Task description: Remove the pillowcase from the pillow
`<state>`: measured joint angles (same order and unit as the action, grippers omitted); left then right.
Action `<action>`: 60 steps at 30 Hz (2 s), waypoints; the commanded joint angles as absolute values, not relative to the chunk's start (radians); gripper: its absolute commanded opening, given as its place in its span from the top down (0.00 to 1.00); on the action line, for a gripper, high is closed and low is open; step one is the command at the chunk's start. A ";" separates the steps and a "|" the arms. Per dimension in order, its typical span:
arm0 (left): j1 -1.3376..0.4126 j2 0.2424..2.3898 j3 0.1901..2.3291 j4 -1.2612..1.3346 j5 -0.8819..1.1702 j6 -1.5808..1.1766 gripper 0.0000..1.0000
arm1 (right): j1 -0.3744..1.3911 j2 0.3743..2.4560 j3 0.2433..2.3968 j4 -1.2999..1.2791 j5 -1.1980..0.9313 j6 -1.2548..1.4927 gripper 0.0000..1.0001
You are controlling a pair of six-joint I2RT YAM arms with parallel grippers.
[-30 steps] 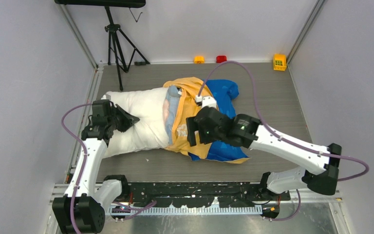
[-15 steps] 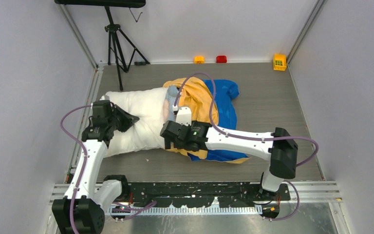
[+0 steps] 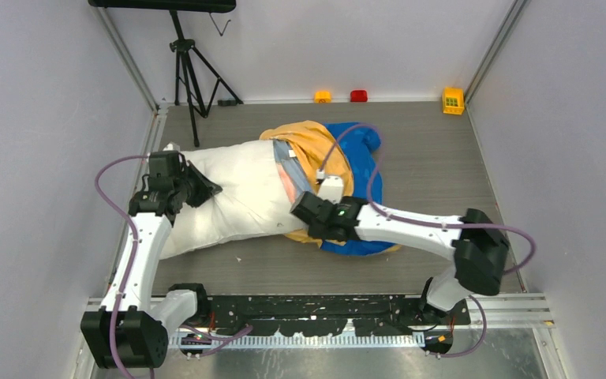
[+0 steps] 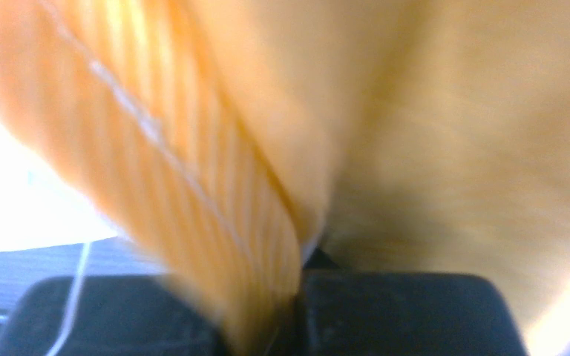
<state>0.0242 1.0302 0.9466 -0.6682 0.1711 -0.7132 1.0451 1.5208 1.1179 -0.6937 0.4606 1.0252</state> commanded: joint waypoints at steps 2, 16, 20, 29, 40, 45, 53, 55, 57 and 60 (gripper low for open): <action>0.064 1.052 1.093 -0.663 -0.108 -0.593 1.00 | 0.749 1.224 0.988 -0.923 0.623 0.904 1.00; 0.064 1.042 1.098 -0.622 0.035 -0.639 1.00 | 0.591 0.982 1.052 -0.820 0.406 0.580 0.29; 0.049 1.020 1.040 -0.590 0.155 -0.676 1.00 | 0.590 0.988 1.135 -0.815 0.242 0.471 0.19; 0.010 0.919 0.854 -0.577 0.210 -0.724 1.00 | 0.591 1.065 1.376 -0.768 0.106 0.329 0.16; -0.353 0.944 0.660 -0.508 0.121 -0.836 1.00 | 0.716 1.465 1.660 -0.761 0.133 0.250 0.13; -0.410 0.956 0.649 -0.511 0.082 -0.845 1.00 | 0.752 1.600 1.732 -0.698 0.167 0.179 0.13; -0.440 0.960 0.649 -0.520 0.066 -0.838 1.00 | 0.752 1.838 1.872 -0.662 0.288 0.121 0.12; -0.440 0.953 0.652 -0.529 0.058 -0.835 1.00 | 0.753 1.904 1.922 -0.672 0.363 0.108 0.11; -0.440 0.943 0.657 -0.542 0.048 -0.830 1.00 | 0.752 1.968 1.978 -0.703 0.405 0.077 0.10; -0.440 0.924 0.666 -0.565 0.024 -0.822 1.00 | 0.750 2.048 2.044 -0.760 0.456 0.047 0.09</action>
